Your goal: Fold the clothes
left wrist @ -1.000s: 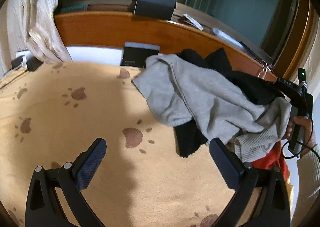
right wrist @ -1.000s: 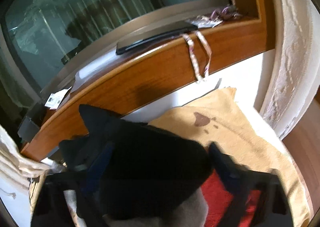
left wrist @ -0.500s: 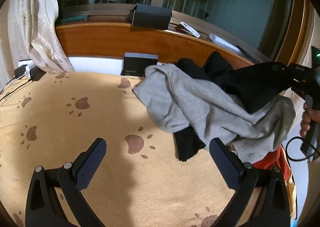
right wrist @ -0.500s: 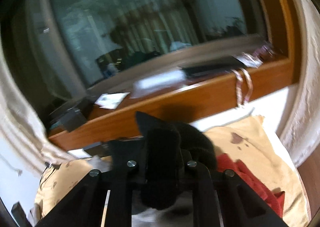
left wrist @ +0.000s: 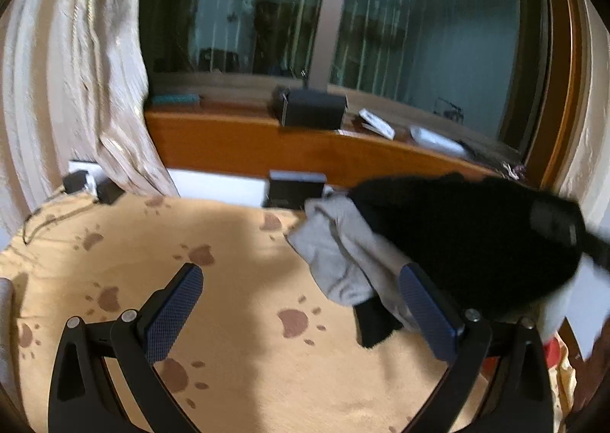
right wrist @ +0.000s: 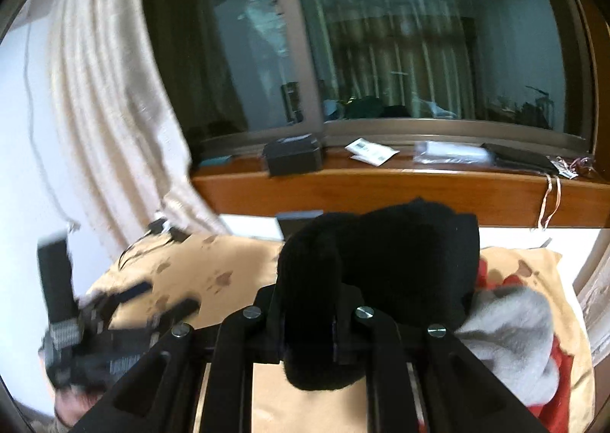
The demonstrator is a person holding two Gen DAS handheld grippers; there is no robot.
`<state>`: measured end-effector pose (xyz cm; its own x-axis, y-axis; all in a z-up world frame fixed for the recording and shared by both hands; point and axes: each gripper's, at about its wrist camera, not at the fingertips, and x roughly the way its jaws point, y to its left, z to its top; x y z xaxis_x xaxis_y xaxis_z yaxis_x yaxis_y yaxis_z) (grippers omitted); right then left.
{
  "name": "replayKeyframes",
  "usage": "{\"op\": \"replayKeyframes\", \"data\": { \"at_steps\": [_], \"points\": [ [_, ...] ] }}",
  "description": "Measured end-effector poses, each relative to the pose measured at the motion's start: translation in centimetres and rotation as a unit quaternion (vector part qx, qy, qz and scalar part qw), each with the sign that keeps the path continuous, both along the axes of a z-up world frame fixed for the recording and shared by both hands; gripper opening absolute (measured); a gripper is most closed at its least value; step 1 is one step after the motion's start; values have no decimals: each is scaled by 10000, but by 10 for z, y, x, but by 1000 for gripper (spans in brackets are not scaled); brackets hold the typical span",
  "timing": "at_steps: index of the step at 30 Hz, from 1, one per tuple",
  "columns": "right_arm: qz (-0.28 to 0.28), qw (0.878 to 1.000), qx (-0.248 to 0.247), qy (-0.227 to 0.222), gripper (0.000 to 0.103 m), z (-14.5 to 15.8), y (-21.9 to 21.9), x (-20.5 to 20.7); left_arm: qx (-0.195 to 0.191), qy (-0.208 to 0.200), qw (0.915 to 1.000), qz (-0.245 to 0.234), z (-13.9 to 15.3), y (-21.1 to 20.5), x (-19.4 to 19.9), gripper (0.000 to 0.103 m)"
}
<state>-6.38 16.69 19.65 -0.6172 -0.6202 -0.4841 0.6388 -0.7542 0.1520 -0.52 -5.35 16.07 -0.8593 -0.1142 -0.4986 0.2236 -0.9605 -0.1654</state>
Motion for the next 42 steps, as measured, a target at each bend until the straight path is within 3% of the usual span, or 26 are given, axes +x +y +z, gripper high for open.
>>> {"op": "replayKeyframes", "data": {
  "at_steps": [8,16,20,21,22,23,25,28,31,38,42],
  "points": [
    [503,9982,322,-108,17,-40,-12,76,-207,277,9993,105,15,-3,12,103],
    [696,9927,769,-622,18,-120,-20,121,-302,194,9994,28,16,-4,11,103],
    [576,9907,775,-955,30,-142,-11,116,-462,198,9987,75,14,-3,11,103],
    [549,9914,680,-975,33,-140,-7,115,-502,186,9985,79,14,-2,10,103],
    [503,9926,648,-899,45,-137,-4,117,-542,172,9983,82,13,-1,9,103],
    [450,9938,622,-807,66,-134,-1,118,-582,159,9981,84,12,0,8,103],
    [237,9969,637,-395,86,-123,5,125,-641,128,9978,94,10,1,6,103],
    [-82,9985,535,-27,88,-108,17,128,-730,96,9972,99,8,4,5,103],
    [-392,9991,173,-78,88,-96,27,110,-823,79,9965,91,6,8,3,103],
    [-936,9884,-859,-829,88,-97,53,47,-1305,136,9912,181,5,21,4,103],
    [-922,9915,-620,-673,88,-94,28,31,-1483,127,9887,161,3,27,3,103]
  ]
}}
